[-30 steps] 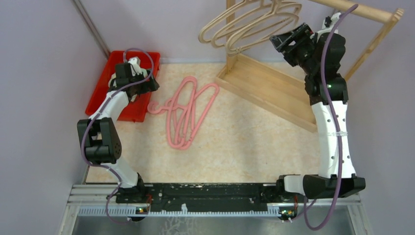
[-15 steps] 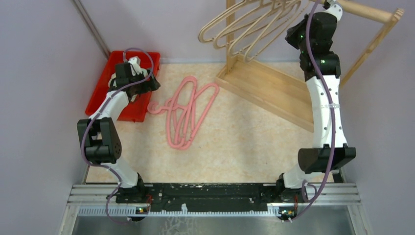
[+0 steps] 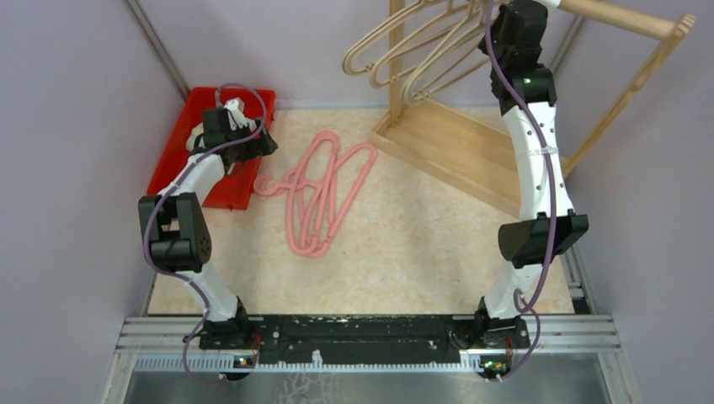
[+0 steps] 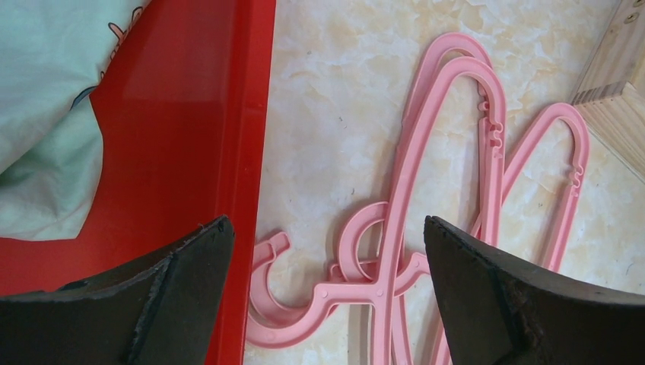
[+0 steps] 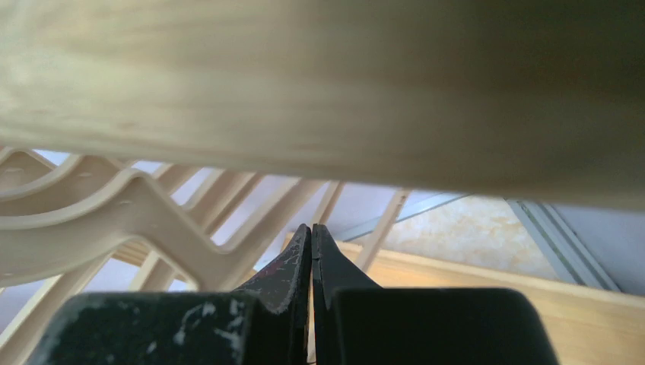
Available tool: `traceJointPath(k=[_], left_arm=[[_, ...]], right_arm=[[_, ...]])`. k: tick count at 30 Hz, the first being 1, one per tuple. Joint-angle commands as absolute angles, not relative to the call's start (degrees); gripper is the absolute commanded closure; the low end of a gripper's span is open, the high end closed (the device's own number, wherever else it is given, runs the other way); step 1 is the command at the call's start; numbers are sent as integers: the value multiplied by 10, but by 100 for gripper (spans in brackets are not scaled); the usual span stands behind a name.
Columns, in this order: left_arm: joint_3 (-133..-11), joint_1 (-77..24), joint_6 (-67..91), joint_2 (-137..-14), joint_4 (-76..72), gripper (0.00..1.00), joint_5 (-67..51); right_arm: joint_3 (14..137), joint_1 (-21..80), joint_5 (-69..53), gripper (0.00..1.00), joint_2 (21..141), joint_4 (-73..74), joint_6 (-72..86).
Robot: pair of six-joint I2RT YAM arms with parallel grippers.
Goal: Organize the hangers
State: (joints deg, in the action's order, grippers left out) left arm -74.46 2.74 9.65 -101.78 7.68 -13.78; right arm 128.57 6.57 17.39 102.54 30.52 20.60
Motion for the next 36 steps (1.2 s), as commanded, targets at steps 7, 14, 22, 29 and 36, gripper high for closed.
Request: traceJointPath(k=[7,14,22,29,36], left_arm=[[-768,35,91,-1024,47,0,-146],[-759,47,93,-1023,40,0,-151],[-751,62,103,-1026,24,0,-165],[-750,71,108,-1035,19,0,-176],[-751,78,112,-1037,15,0,-182]], right_arm=[[1318,140,260,100,1070,171,93],[1420,179,276,100,1155,174,59],[1461,202,270,100,1198,148,49],[1461,242,230,100,1217,86,16],[1464,255,249,100,1224,97,12]])
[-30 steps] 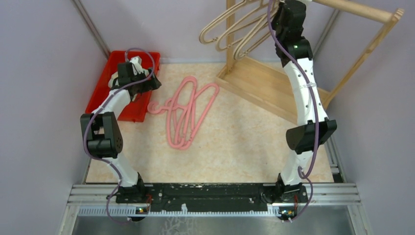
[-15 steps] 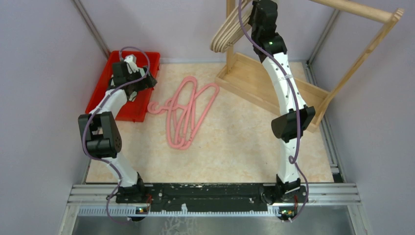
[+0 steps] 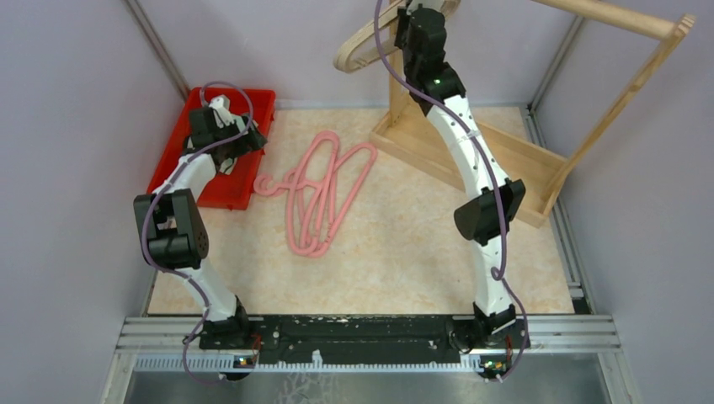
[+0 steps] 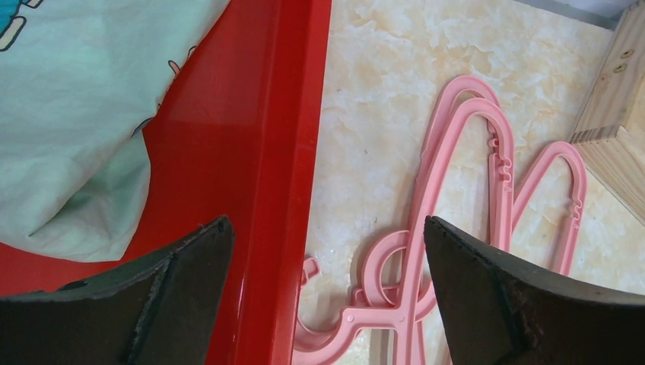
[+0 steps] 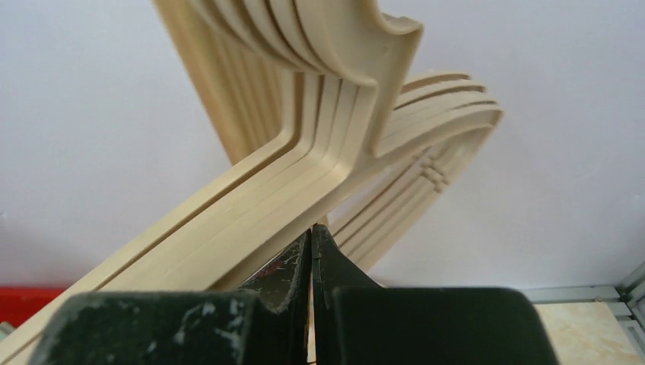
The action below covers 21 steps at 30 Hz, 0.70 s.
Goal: Organize the hangers
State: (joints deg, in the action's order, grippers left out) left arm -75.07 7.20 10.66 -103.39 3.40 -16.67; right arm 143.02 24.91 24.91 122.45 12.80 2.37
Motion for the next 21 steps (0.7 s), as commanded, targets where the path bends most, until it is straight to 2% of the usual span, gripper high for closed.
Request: traceJointPath(k=[1,3,9,13,16,17,21], left_arm=[[-751,78,113,-1036,16,0,-181],[-753,79,115,-1035,16,0,-182],[-752,78,116,-1035,15,0,-185],[-751,78,113,-1035,18,0,-188],[-748,79,115,-1031,20,0,-193],[-747,79,115,-1031,20,0,-195],[-748,78,113,-1028,31,0,-198]], right_arm=[[1463,255,255,100,1223,103,10],[1450,255,268,99,1210,110,4],[1354,255,308,79,1121,84,0],[1319,255,332,45,1067,116,-9],[1267,255,352,13,1010,139,-6],[1249,255,351,7,989,149,-4],[1198,255,330,6,905,229,25]])
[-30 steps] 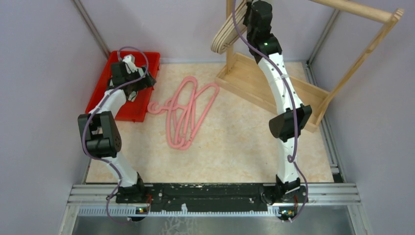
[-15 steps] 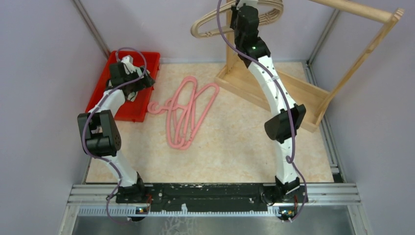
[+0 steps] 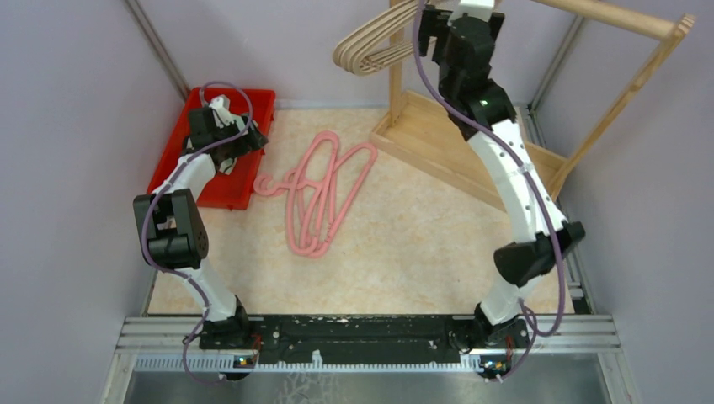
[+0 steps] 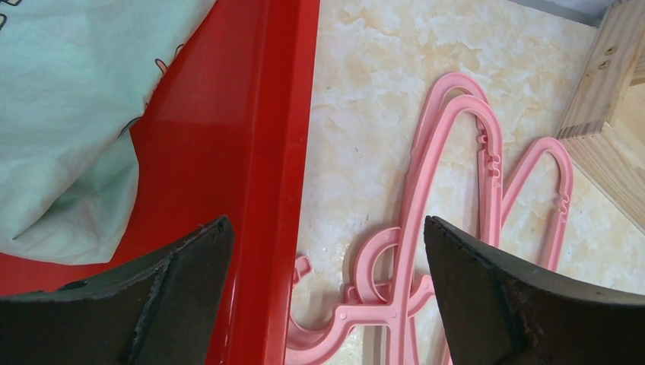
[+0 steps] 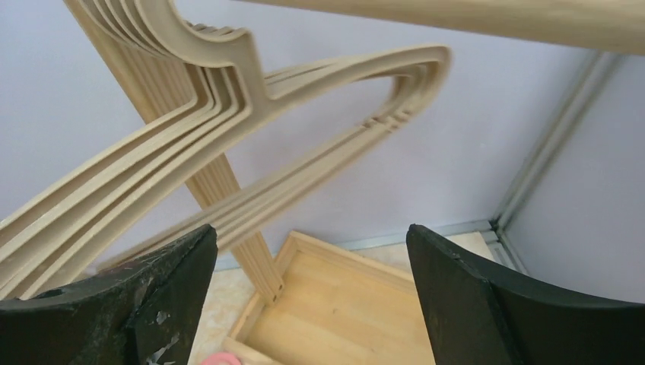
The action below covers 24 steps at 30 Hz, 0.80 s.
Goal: Organize the hangers
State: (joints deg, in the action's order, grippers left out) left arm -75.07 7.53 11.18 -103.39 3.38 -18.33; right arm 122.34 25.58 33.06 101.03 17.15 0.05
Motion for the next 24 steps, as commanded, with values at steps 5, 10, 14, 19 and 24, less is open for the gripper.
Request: traceJointPath(k=[5,10,14,19,24], left_arm=[[-741,78,111,-1021,44,0,-199],[-745,76,105,-1021,64,0,-201],[-743,75,108,-1015,69,0,-201],[-755,76,107,-1014,80,0,-198],[-774,83,128,-1015,97,0,-201]], right_arm=[[1062,305,325,6,789,294,65],[915,412,318,17,709,373,139],[808,521,316,20,719,374,194],[801,609,303,21,804,315,209],[870,631,249,21,938,284,195]])
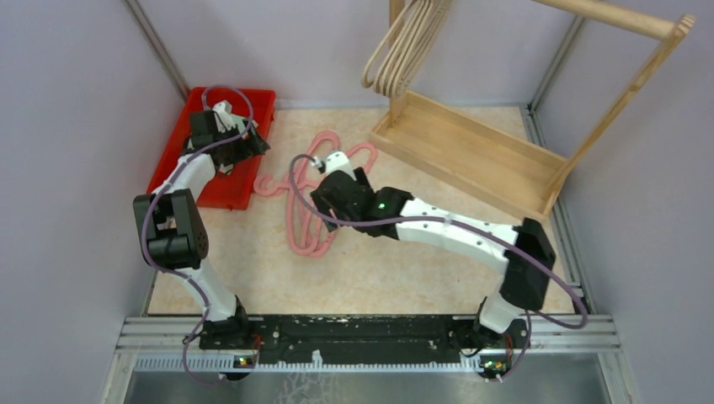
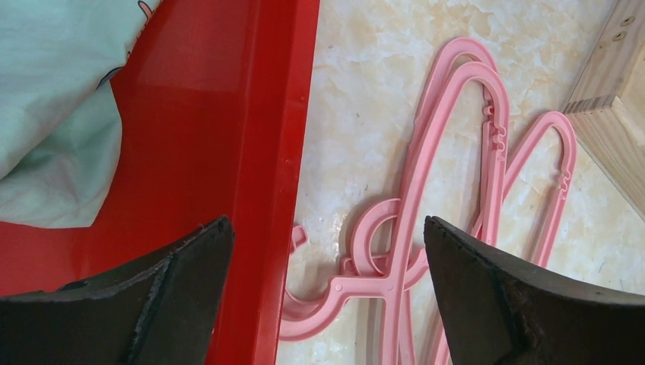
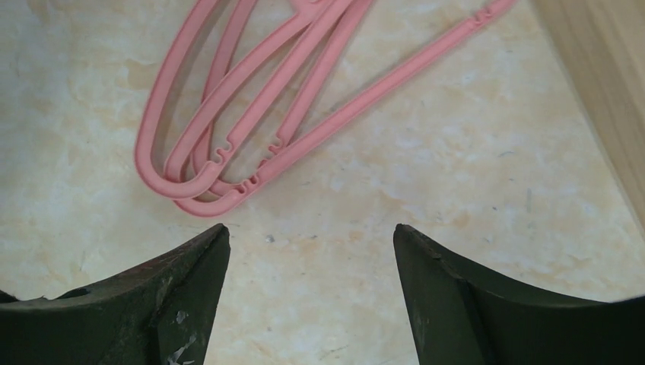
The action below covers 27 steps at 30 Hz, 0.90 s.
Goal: Organize the hangers
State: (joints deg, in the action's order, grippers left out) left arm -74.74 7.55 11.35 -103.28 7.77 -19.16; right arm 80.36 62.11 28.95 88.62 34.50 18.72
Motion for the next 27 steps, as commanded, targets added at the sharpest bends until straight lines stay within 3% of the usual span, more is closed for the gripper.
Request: traceJointPath(k=[1,11,27], left_arm=[[-782,85,133,-1016,103,0,-205],[-855,87,150,-1008,144,0,-230],[-812,86,150,-947,101,0,-246]], right_arm=[[877,632,240,22,966,271,193],[1016,632,155,22,1169,220,196],[1157,630,118,24,1356,246,213]])
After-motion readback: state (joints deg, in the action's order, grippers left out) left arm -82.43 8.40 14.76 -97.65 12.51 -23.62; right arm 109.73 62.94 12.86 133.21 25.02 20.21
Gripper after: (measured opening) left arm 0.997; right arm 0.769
